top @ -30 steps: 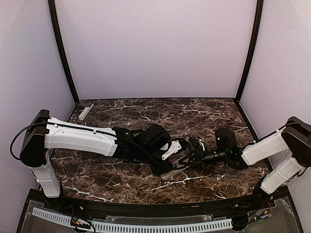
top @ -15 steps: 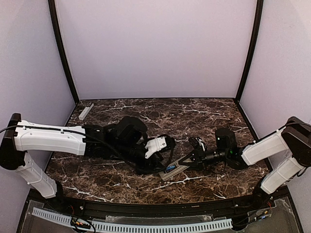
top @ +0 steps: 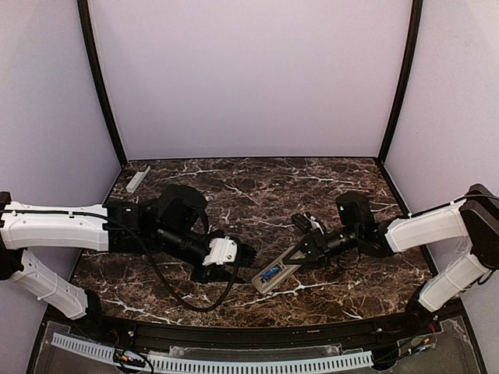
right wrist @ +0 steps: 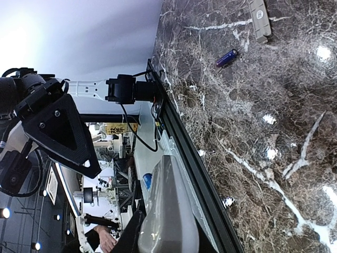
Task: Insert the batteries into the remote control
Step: Load the battery into the battery compartment, then press the battery in the battery compartment.
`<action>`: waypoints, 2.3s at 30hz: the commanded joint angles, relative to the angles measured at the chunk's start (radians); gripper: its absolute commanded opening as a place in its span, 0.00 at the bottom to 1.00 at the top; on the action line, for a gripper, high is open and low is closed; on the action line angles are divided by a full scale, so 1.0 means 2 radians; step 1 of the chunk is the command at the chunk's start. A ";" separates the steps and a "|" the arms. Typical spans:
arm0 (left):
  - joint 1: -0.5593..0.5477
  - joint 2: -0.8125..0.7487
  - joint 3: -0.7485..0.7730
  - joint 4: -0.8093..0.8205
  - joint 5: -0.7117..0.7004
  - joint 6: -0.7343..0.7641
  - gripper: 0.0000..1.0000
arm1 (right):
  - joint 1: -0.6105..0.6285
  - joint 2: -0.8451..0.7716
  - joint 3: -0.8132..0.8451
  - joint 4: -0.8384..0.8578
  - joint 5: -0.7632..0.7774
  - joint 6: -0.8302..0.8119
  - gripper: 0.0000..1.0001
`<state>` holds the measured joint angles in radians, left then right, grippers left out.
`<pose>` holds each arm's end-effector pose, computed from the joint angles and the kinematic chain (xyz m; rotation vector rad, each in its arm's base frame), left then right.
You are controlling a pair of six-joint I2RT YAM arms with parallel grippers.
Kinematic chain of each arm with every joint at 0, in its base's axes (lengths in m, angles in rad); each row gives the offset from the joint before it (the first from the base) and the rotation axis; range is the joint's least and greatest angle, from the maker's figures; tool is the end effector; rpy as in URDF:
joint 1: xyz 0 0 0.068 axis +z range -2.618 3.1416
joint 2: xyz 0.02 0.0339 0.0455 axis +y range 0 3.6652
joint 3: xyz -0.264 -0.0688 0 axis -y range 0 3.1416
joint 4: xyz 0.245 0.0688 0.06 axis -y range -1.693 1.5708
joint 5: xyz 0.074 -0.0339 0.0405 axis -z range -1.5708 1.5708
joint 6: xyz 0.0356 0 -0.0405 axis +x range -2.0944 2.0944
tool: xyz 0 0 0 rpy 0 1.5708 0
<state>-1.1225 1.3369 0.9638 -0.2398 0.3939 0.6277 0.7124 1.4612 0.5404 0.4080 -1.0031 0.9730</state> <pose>0.1161 -0.2729 0.2754 1.8400 1.2385 -0.7073 0.1834 0.1981 0.1715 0.4425 -2.4333 -1.8870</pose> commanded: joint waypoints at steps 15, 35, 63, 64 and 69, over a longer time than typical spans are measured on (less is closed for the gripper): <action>-0.042 0.039 0.036 -0.028 -0.009 0.112 0.28 | 0.008 0.005 0.023 -0.058 -0.051 -0.016 0.00; -0.049 0.087 0.059 -0.018 -0.014 0.129 0.20 | 0.030 0.009 0.027 -0.025 -0.046 0.011 0.00; -0.051 0.112 0.067 -0.009 -0.037 0.118 0.07 | 0.041 0.010 0.032 -0.011 -0.045 0.021 0.00; -0.051 0.113 0.070 -0.009 -0.039 0.115 0.06 | 0.041 0.009 0.032 -0.007 -0.046 0.024 0.00; -0.051 0.121 0.076 -0.015 -0.043 0.110 0.05 | 0.042 0.008 0.030 -0.002 -0.044 0.030 0.00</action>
<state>-1.2179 1.5658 1.0901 -0.2554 0.3199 0.8639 0.7837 1.4742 0.5781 0.3435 -1.0798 1.0145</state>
